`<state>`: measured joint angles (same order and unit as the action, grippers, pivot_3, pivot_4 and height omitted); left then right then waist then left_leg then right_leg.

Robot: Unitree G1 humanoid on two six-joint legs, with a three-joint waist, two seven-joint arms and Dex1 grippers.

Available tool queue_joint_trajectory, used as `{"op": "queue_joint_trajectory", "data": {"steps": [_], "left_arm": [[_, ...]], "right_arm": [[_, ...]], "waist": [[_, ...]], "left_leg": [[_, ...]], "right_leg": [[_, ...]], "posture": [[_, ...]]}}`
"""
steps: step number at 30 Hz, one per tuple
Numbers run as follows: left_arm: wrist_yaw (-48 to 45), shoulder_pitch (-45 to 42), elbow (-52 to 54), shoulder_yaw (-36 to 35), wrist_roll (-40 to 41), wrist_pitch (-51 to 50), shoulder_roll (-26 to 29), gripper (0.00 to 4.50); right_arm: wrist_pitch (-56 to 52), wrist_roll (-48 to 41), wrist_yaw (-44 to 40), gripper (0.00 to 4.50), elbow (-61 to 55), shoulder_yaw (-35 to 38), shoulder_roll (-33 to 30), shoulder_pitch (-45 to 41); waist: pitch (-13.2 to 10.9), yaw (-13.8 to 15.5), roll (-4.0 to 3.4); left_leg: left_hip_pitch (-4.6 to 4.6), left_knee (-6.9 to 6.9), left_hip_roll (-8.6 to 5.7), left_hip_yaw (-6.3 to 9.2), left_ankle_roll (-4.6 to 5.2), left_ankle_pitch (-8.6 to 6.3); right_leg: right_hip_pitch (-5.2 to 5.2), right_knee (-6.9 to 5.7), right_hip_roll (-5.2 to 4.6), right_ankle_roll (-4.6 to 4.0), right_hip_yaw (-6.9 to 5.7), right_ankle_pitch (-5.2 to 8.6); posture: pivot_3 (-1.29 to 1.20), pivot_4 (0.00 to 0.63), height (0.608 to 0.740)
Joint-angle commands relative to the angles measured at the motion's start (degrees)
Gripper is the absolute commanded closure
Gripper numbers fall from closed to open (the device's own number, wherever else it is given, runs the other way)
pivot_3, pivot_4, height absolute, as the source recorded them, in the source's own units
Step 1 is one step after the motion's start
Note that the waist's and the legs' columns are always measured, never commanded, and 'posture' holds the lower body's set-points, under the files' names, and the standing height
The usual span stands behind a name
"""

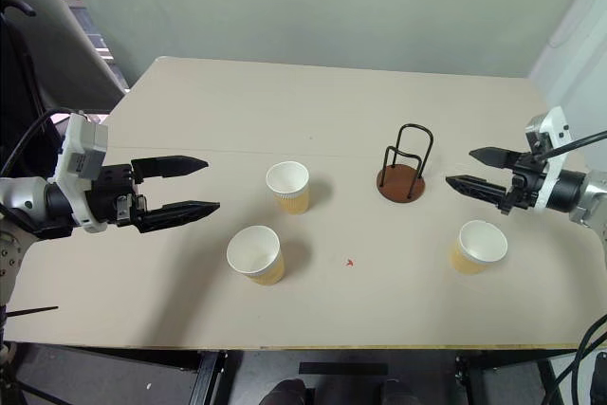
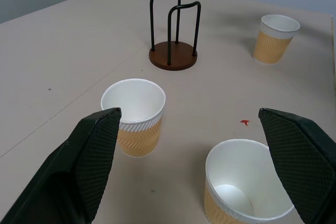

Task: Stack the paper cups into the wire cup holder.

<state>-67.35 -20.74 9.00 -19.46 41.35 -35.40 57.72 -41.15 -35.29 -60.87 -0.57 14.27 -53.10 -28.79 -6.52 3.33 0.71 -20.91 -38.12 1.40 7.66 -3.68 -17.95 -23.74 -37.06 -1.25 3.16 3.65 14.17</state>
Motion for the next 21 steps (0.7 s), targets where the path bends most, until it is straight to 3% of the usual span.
{"op": "queue_joint_trajectory", "data": {"steps": [1,10,16,21], "left_arm": [[-0.41,0.11,1.18,-1.19,0.44,0.54,0.59,0.02],[-0.27,1.46,1.25,-1.06,-0.23,1.0,0.59,0.02],[1.13,1.12,1.61,-0.37,-0.22,1.12,-0.61,0.02],[1.81,2.2,3.21,-1.07,0.54,0.55,-0.81,0.02]], "right_arm": [[-0.08,-1.06,-1.16,0.0,-2.02,1.53,-1.71,0.09],[1.71,1.54,-1.77,0.0,-0.81,-0.31,-2.13,-0.31],[4.3,11.02,7.19,0.0,4.27,-8.41,3.66,-5.15],[4.8,12.53,10.53,0.0,9.4,-8.84,8.65,-9.41]], "waist": [[0.0,-0.01,0.0],[0.0,-0.08,0.0],[0.01,-0.48,0.01],[-0.01,-0.48,-0.02]], "left_leg": [[0.0,0.0,0.0,-0.01,0.0,0.0],[0.0,-0.01,0.0,-0.02,0.0,0.0],[0.18,-0.02,0.19,-0.01,0.01,-0.03],[0.07,-0.02,0.23,-0.01,0.0,-0.05]], "right_leg": [[0.0,0.0,0.0,0.0,0.0,0.0],[0.0,0.0,0.0,0.0,0.01,0.0],[0.03,-0.13,0.07,-0.01,0.01,-0.01],[-0.1,-0.16,0.1,-0.02,0.01,-0.01]], "posture": [[0.0,0.15,0.74],[0.0,0.15,0.74],[0.0,0.15,0.74],[0.0,0.15,0.74]]}}
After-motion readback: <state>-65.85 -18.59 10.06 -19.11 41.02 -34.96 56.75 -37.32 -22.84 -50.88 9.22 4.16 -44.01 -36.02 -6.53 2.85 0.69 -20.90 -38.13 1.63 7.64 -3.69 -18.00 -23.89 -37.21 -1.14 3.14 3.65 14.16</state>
